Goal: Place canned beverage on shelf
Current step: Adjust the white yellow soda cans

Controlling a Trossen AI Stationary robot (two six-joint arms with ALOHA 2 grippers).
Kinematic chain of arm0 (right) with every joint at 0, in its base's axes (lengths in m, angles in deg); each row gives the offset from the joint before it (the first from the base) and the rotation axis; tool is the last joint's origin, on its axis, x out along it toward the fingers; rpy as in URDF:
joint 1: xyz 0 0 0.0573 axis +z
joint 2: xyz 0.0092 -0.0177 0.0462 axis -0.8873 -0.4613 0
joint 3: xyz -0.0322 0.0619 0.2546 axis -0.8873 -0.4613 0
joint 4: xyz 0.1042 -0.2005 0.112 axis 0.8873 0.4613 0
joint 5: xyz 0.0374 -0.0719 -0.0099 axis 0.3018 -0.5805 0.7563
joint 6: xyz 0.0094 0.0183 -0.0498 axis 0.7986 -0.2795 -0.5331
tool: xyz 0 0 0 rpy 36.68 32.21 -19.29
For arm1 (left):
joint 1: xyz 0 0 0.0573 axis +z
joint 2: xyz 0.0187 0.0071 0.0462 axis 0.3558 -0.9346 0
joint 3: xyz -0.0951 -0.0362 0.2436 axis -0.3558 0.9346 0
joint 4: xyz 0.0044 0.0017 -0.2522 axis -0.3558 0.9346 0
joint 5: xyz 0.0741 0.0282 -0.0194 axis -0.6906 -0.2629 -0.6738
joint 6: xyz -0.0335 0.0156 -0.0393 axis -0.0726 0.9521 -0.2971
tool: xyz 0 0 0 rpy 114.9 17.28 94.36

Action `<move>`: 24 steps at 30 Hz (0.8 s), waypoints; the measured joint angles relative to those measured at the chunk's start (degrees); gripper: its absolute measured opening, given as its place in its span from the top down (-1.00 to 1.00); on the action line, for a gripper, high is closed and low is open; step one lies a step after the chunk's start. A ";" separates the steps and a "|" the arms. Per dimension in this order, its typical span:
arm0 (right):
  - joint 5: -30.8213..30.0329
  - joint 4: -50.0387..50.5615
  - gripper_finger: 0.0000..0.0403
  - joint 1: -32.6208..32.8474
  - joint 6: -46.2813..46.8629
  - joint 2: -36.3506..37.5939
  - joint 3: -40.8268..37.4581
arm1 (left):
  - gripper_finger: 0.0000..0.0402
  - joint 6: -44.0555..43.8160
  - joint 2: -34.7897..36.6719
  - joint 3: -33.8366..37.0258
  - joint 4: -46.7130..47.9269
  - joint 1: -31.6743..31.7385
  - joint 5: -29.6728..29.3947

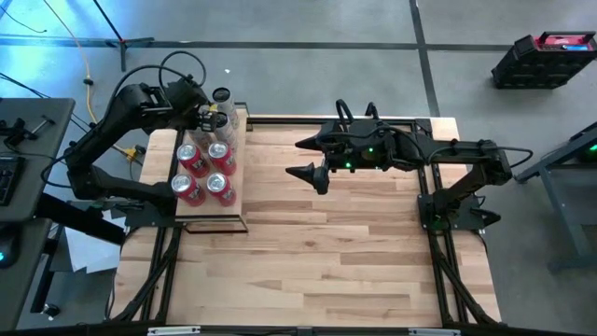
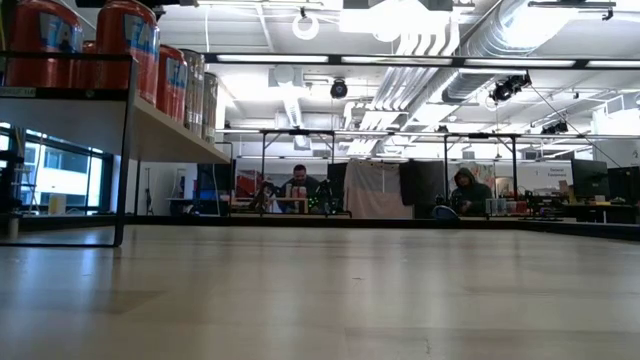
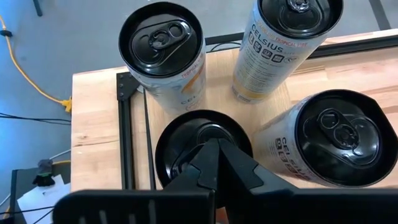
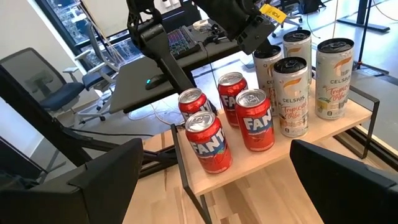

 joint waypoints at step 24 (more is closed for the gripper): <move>-0.01 0.02 -0.95 0.00 0.18 0.00 0.00 | 1.00 7.62 3.04 0.04 0.13 0.02 -0.26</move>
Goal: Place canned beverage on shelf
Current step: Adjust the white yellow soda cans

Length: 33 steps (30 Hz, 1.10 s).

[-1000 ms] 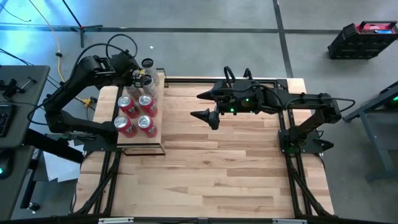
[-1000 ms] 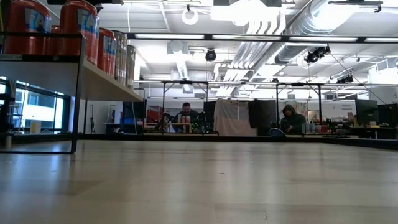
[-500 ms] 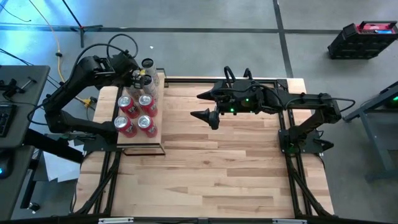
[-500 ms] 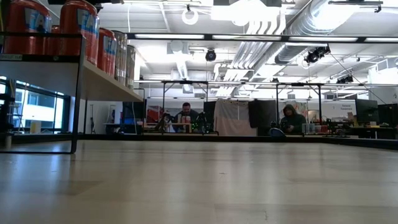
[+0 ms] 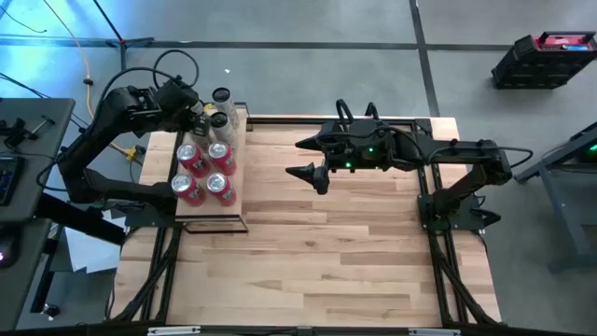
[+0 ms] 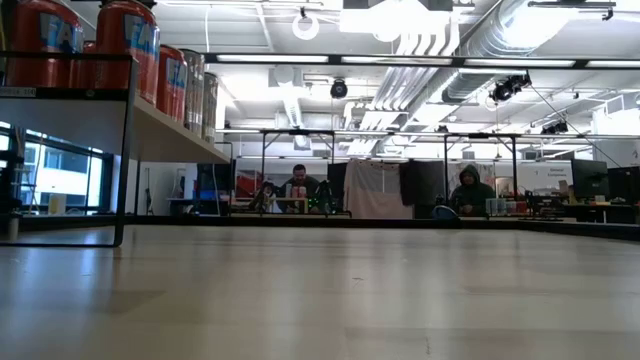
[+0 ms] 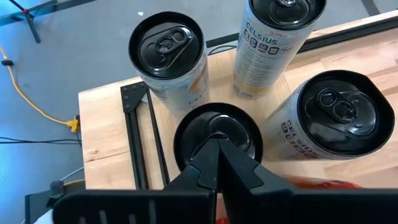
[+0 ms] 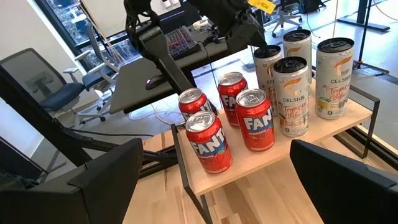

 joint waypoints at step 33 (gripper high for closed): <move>0.00 0.26 -0.95 0.13 1.11 0.00 0.00 | 1.00 3.00 -2.92 -0.09 -0.22 0.00 2.32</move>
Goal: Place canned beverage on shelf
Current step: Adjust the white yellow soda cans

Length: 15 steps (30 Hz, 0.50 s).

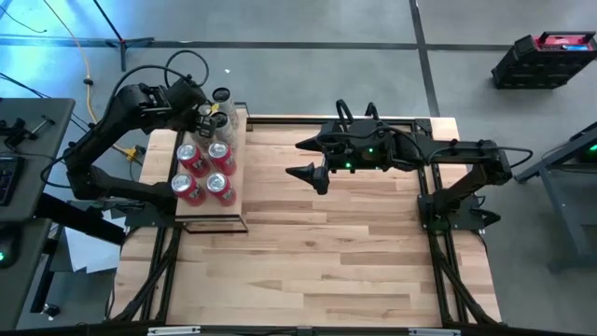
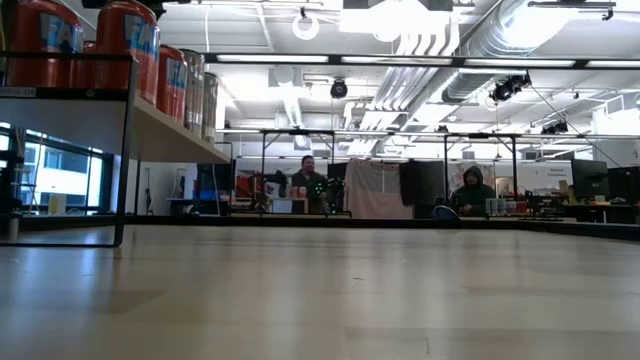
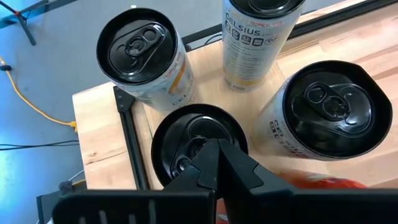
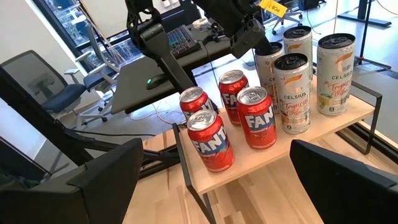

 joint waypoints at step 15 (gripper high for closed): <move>-0.01 0.01 -0.95 -0.55 -1.44 0.00 0.00 | 1.00 -1.46 0.68 0.11 -4.20 -3.06 -2.77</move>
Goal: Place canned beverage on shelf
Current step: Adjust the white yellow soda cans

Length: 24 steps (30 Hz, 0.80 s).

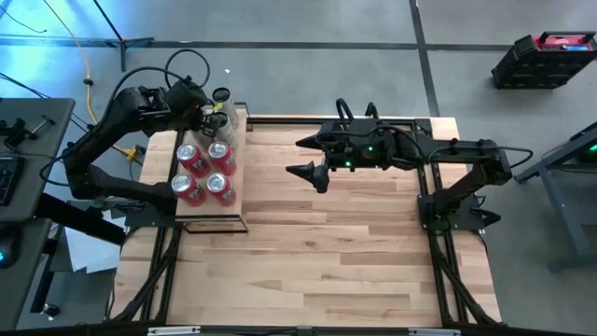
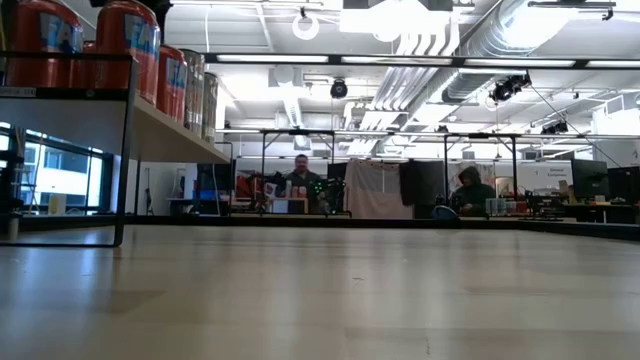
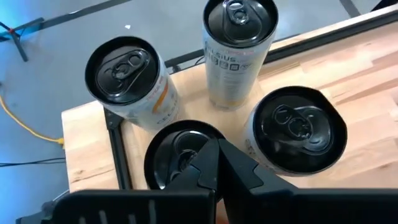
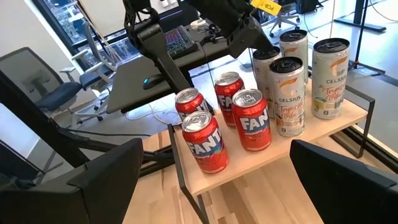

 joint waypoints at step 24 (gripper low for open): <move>-0.01 0.01 -0.95 0.04 0.28 0.00 0.00 | 1.00 -2.36 -3.93 -0.05 1.71 -0.26 0.17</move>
